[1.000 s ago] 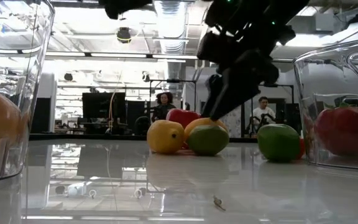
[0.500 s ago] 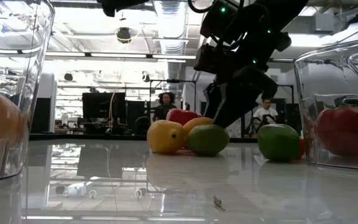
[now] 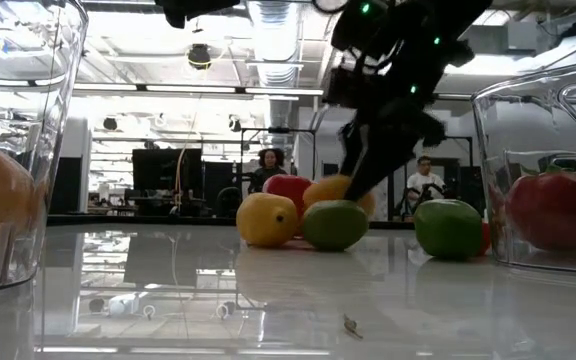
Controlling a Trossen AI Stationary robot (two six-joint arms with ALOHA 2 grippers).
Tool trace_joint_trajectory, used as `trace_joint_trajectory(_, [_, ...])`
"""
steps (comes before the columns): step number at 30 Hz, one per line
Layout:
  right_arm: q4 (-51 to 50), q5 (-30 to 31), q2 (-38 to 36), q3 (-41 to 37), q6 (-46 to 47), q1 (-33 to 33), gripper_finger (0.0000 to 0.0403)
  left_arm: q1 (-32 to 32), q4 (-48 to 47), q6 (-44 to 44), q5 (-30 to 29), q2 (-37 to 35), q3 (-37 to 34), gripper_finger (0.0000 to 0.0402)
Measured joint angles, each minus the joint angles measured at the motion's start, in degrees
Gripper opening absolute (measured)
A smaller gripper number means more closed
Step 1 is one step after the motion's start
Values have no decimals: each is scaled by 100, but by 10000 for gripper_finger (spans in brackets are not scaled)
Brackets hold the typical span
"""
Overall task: Sort produce into baskets
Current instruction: Put the yellow lemon into the right transparent bin
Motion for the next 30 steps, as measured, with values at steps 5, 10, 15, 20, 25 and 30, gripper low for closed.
trace_joint_trajectory(5, [-451,40,-618,2,198,-28,273,0,-91,-27,-1,0,0,248])
trace_joint_trajectory(10, [-1162,-527,-1458,9,556,48,273,0,-178,-16,-1,0,0,248])
trace_joint_trajectory(15, [-2256,-1535,-2226,9,1326,60,273,0,-276,-18,-15,0,0,248])
trace_joint_trajectory(20, [-3506,-1750,-2692,11,2068,318,273,0,-284,-34,-48,0,0,248])
trace_joint_trajectory(25, [-4103,-1753,-2794,11,2755,605,278,0,-278,-17,-225,0,0,248])
trace_joint_trajectory(30, [-4075,-1706,-2672,-15,3104,631,300,0,-319,-19,-243,0,0,247])
